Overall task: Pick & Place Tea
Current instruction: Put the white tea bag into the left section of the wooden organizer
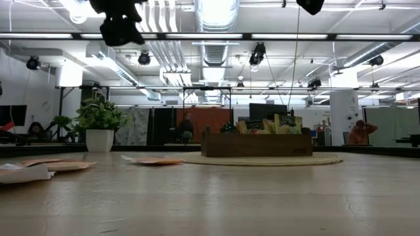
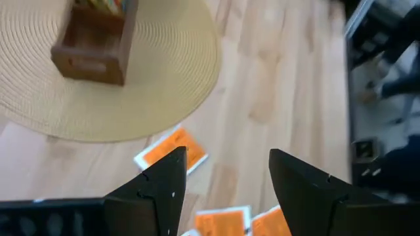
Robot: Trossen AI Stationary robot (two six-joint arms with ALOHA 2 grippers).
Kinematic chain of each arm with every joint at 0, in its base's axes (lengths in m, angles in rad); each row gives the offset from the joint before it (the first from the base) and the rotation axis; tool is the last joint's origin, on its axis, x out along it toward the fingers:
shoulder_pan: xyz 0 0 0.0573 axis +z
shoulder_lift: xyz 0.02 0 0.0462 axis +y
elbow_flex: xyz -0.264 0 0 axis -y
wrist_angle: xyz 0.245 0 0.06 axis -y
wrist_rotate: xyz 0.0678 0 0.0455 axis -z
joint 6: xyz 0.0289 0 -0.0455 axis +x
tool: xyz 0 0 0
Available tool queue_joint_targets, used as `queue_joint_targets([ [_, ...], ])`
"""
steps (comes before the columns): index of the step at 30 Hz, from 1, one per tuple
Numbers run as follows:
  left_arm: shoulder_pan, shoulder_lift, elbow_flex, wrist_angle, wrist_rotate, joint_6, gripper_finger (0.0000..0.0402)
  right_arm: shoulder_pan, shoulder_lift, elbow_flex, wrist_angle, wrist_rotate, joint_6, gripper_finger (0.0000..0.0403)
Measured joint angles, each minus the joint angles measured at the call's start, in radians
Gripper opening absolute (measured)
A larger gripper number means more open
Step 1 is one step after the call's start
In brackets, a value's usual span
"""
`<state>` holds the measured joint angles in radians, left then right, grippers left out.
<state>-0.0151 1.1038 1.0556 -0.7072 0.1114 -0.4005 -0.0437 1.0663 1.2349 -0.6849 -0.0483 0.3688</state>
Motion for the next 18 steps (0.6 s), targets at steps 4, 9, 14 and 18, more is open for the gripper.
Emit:
queue_joint_targets([
  [4,-0.025,0.050,-0.026,-0.011,-0.001,0.093,0.0210,0.000,0.002,0.001,0.023,0.000,0.022,0.0169],
  [9,-0.049,0.119,-0.030,-0.020,-0.001,0.139,0.0210,0.000,0.000,0.001,0.026,0.000,0.029,0.0169],
  [14,-0.068,0.172,-0.030,-0.025,-0.006,0.146,0.0210,0.000,0.000,0.001,0.026,0.000,0.032,0.0169],
  [18,-0.072,0.173,-0.030,-0.036,-0.006,0.127,0.0210,0.014,0.011,0.001,0.027,0.000,0.032,0.0169],
])
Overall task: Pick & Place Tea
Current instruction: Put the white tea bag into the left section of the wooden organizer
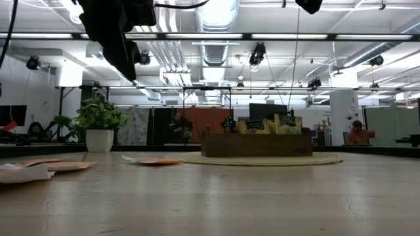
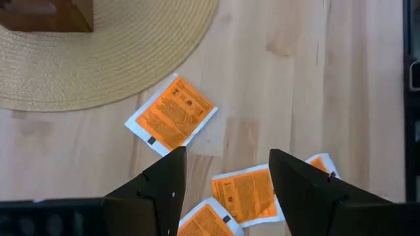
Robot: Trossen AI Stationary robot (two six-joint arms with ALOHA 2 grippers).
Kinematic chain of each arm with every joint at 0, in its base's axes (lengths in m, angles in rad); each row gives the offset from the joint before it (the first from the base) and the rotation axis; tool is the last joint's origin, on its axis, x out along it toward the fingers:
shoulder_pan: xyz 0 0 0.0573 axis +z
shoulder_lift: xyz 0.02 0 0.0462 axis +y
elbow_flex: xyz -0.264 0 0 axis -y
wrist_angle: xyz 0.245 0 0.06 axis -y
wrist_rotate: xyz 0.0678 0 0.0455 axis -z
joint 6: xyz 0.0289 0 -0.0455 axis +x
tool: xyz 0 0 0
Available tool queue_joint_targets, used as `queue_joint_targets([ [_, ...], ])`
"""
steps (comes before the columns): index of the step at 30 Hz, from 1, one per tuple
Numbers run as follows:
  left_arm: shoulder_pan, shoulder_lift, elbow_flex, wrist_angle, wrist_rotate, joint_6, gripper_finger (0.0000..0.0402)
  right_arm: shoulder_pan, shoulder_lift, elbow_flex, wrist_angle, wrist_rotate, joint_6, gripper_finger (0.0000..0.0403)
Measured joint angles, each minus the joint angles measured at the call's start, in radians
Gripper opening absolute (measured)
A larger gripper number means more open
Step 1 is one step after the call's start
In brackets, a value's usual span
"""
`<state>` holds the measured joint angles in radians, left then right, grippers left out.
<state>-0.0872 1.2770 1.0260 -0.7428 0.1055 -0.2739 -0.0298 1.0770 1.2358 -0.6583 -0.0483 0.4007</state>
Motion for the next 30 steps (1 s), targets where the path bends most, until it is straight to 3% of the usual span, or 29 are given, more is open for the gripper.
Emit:
queue_joint_targets([
  [9,-0.006,-0.117,0.000,0.015,-0.105,-0.080,0.0204,0.030,0.117,0.000,0.007,-0.004,-0.049,0.0169],
  [17,-0.007,-0.153,-0.020,0.022,-0.115,-0.088,0.0204,0.031,0.195,0.044,0.014,-0.008,-0.081,0.0169],
  [24,-0.007,-0.068,-0.062,0.093,-0.124,0.002,0.0204,0.030,0.216,0.084,0.014,-0.012,-0.105,0.0169],
  [30,-0.008,0.075,-0.039,0.106,-0.126,0.180,0.0204,0.031,0.212,0.086,0.012,-0.011,-0.082,0.0169],
])
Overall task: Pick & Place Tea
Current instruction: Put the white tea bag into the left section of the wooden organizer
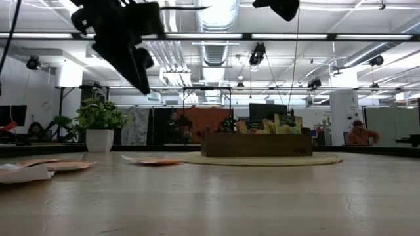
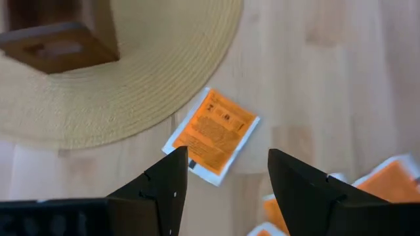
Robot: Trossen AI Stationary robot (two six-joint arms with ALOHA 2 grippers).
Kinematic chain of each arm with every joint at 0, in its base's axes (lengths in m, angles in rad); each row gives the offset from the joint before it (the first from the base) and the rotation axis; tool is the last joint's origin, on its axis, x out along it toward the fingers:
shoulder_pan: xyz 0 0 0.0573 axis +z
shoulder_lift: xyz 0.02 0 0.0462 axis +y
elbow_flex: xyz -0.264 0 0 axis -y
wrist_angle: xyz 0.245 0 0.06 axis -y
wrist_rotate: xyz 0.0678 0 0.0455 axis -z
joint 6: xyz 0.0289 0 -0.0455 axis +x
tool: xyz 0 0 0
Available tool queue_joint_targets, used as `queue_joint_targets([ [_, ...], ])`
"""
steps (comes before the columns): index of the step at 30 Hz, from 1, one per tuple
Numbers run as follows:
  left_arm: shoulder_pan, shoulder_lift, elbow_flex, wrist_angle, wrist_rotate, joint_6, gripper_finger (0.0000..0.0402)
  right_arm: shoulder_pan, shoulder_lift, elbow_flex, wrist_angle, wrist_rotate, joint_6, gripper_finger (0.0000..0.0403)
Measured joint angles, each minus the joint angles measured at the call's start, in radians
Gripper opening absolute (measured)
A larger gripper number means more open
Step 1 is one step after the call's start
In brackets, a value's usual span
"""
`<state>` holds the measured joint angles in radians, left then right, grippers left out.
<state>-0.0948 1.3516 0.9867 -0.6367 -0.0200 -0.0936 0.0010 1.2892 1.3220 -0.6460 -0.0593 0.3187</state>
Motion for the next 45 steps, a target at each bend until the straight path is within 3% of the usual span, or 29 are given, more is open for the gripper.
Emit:
queue_joint_targets([
  [5,0.000,0.119,0.014,-0.001,-0.019,0.134,0.0204,0.000,0.001,0.000,0.000,0.000,0.020,0.0169],
  [15,0.001,0.265,0.014,0.020,-0.026,0.226,0.0204,0.000,0.001,-0.001,0.000,0.007,0.023,0.0169],
  [40,-0.005,0.368,0.007,0.163,0.031,0.303,0.0203,0.000,0.001,-0.002,-0.002,0.010,0.041,0.0169],
  [45,-0.005,0.401,0.011,0.162,0.028,0.299,0.0169,0.001,0.001,-0.002,-0.002,0.010,0.041,0.0169],
])
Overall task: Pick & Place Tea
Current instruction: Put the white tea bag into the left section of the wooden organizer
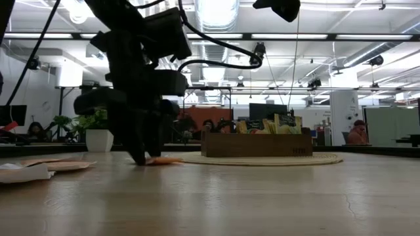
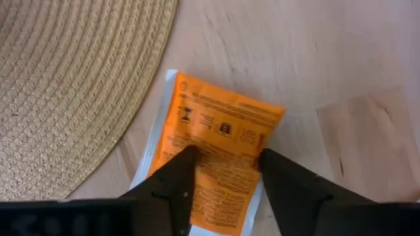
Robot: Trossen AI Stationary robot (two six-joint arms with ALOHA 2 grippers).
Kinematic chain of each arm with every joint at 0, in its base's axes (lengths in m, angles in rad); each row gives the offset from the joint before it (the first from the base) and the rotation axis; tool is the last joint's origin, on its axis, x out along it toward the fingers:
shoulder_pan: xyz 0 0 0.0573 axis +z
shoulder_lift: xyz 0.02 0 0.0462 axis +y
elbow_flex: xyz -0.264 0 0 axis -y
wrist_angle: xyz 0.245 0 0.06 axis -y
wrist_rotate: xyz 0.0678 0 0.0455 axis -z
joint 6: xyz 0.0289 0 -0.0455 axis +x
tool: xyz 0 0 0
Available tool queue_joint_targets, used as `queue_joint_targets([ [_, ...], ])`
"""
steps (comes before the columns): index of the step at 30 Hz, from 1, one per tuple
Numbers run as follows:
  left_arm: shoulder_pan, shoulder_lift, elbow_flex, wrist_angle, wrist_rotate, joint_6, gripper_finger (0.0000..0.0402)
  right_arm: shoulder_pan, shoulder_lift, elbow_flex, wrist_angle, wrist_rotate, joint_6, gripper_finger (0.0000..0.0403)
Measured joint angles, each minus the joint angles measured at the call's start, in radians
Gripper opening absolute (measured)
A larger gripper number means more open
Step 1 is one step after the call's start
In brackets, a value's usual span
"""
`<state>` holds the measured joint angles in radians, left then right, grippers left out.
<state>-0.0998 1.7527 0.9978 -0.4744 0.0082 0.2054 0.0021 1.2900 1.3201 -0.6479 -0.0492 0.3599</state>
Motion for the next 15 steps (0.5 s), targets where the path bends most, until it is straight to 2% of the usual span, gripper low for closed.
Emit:
queue_joint_targets([
  [9,0.000,-0.014,0.010,-0.014,0.002,-0.023,0.0018,0.000,0.000,0.000,0.001,0.000,0.004,0.0169],
  [15,0.000,-0.054,0.051,-0.043,-0.001,-0.059,0.0011,0.000,0.000,0.000,0.001,0.000,0.004,0.0169],
])
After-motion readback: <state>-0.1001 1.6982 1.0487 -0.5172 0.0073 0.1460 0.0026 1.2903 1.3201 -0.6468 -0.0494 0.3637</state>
